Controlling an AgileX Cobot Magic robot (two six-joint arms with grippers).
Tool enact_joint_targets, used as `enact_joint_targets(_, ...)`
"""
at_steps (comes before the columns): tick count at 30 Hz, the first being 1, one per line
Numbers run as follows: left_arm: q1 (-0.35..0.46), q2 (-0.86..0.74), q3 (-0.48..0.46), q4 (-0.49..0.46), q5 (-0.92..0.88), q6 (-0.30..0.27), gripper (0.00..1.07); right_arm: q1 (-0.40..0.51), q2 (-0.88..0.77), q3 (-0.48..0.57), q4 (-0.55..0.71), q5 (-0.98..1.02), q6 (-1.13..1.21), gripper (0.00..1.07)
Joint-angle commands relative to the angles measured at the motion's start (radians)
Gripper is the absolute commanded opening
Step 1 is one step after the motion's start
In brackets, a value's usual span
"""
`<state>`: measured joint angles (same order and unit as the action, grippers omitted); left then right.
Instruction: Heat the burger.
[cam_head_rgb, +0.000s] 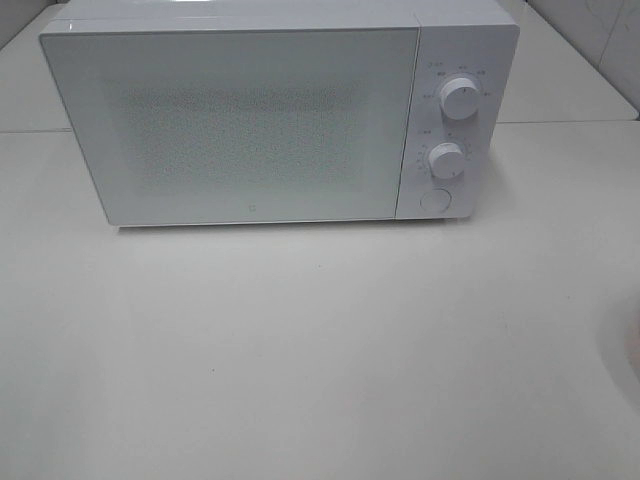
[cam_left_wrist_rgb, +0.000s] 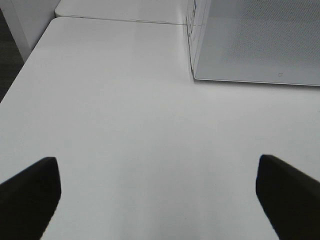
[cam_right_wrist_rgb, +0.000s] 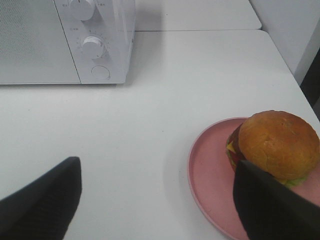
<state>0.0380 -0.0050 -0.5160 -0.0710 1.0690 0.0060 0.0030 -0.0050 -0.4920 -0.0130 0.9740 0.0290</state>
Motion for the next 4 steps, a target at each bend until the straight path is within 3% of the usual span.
enact_joint_targets(1, 0.002, -0.013, 0.001, 0.005, -0.001, -0.006, 0.98, -0.003, -0.03, 0.003, -0.001, -0.014, 0.009, 0.75)
enact_joint_targets(4, 0.002, -0.013, 0.001, 0.005, -0.001, -0.006, 0.98, -0.003, -0.03, 0.003, -0.001, -0.014, 0.009, 0.75)
